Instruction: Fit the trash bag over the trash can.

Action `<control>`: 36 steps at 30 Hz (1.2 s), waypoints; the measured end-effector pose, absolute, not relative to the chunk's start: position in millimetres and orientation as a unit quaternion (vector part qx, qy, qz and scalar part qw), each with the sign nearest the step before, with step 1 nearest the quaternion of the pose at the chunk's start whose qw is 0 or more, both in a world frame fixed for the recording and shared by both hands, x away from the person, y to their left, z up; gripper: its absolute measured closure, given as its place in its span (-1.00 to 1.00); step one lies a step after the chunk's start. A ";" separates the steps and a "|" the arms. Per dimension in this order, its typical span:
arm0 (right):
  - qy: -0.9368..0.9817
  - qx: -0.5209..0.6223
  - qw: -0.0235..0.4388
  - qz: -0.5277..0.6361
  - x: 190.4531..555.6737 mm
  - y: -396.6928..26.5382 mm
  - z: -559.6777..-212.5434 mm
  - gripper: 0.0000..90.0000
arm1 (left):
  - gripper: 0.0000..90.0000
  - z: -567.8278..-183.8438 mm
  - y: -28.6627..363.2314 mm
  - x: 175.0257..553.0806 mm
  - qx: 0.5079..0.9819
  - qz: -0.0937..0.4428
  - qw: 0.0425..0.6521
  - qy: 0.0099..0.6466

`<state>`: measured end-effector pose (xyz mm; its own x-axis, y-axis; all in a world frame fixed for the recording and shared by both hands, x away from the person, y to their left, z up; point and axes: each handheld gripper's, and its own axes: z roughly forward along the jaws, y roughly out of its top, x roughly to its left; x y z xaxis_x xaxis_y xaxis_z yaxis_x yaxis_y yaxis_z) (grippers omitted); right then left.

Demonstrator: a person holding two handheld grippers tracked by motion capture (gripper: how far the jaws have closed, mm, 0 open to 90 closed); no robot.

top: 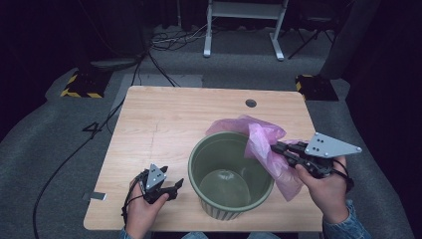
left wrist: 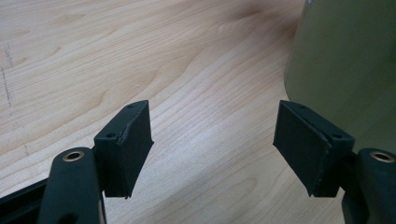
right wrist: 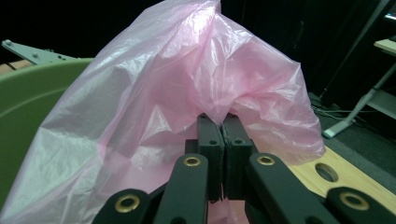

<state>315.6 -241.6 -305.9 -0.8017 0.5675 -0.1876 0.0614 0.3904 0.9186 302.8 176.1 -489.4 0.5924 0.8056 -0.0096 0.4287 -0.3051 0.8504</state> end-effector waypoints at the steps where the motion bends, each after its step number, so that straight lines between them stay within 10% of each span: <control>1: 0.797 0.196 0.243 0.517 316.3 -238.8 -305.2 0.97 | -0.38 -489.1 175.9 303.0 0.778 0.216 0.436 0.397; 36: 0.813 0.127 0.178 0.540 332.0 -163.5 -308.4 0.96 | -0.50 -465.8 186.7 317.2 0.762 0.227 0.449 0.408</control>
<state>332.0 -163.5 -308.4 -0.9044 0.3985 -0.1523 0.0138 0.3842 0.9232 317.2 186.7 -465.8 0.5635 0.8259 -0.0195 0.4179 -0.2646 0.8691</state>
